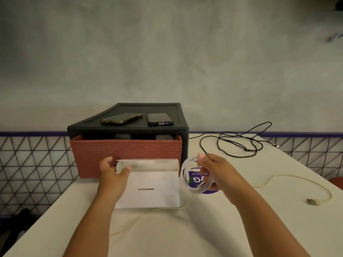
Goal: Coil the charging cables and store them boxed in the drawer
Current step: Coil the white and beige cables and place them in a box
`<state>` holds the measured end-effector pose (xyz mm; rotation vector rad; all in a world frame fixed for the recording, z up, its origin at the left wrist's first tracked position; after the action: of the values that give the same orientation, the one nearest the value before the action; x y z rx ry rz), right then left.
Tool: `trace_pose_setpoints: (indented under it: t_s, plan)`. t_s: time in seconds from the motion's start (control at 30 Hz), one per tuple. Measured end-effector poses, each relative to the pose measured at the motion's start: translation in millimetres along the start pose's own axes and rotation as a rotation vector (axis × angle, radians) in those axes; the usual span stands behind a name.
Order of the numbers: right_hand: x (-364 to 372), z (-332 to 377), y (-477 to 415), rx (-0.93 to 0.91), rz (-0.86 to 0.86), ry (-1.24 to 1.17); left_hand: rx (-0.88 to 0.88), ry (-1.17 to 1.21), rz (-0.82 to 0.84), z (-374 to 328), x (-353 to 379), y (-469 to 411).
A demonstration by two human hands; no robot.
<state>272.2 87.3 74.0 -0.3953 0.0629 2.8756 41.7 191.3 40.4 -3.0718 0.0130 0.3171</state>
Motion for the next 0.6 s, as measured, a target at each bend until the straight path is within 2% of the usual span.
trace_pose_setpoints:
  t_s: [0.1,0.23,0.4,0.6]
  plan:
    - [15.2,-13.9,1.7,0.104,0.225,-0.027,-0.068,0.030,0.003,3.8,3.4,-0.4]
    - [41.0,-23.9,4.3,0.137,0.370,-0.030,-0.098,0.049,0.027,11.1,8.0,-1.0]
    - [43.6,-23.2,4.0,0.115,0.381,-0.037,-0.078,0.073,-0.020,0.7,8.2,2.6]
    - [12.5,-10.0,7.1,0.001,0.337,-0.061,0.082,0.138,-0.035,-38.7,18.6,18.8]
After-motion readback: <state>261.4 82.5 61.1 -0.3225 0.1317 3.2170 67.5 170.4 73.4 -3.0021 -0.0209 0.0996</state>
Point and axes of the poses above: each hand's wrist, its own y-axis away from the middle knuckle, its own x-axis out of the palm, z = x × y, the point moved 2 cm from there along -y, towards the middle knuckle, and after that the axes turned 8 degrees about z, right-handed, at the moved point
